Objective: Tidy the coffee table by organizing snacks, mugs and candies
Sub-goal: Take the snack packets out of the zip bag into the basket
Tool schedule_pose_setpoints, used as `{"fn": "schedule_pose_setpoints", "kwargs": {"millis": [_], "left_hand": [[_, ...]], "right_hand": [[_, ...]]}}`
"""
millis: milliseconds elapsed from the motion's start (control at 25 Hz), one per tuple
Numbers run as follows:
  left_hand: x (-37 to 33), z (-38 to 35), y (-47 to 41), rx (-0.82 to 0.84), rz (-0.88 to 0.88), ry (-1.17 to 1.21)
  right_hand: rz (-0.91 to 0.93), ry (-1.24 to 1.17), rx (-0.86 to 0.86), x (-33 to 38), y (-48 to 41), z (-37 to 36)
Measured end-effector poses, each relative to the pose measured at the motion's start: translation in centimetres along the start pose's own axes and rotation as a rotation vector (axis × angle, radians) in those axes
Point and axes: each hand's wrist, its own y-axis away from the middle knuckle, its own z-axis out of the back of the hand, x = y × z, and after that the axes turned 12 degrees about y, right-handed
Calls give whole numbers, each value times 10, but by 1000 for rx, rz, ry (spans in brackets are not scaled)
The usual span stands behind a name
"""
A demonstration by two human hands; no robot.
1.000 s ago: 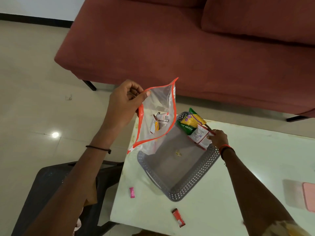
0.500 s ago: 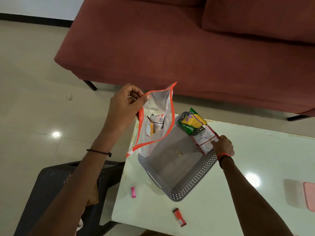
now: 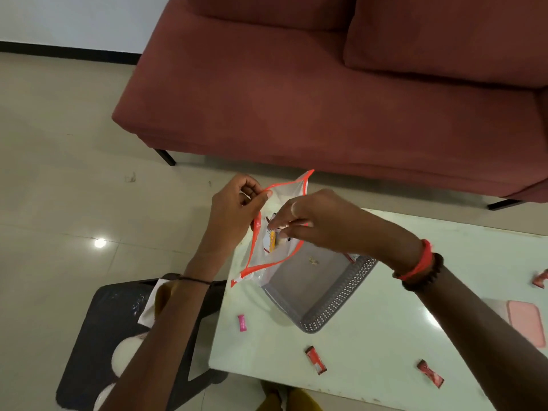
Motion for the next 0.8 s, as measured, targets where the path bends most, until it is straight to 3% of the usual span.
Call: {"fn": "schedule_pose_setpoints", "kwargs": {"millis": [160, 240, 360, 560, 800], "left_hand": [[-9, -2, 22, 27, -66, -62], [-11, -4, 33, 46, -78, -78], [-12, -7, 47, 63, -89, -66], [-14, -8, 61, 67, -92, -58], [-2, 0, 63, 23, -65, -100]], "right_hand": [[-75, 442, 430, 14, -26, -57], [-75, 646, 558, 21, -22, -77], [-47, 702, 672, 22, -10, -89], [-40, 806, 611, 13, -3, -129], [-23, 641, 466, 7, -7, -132]]}}
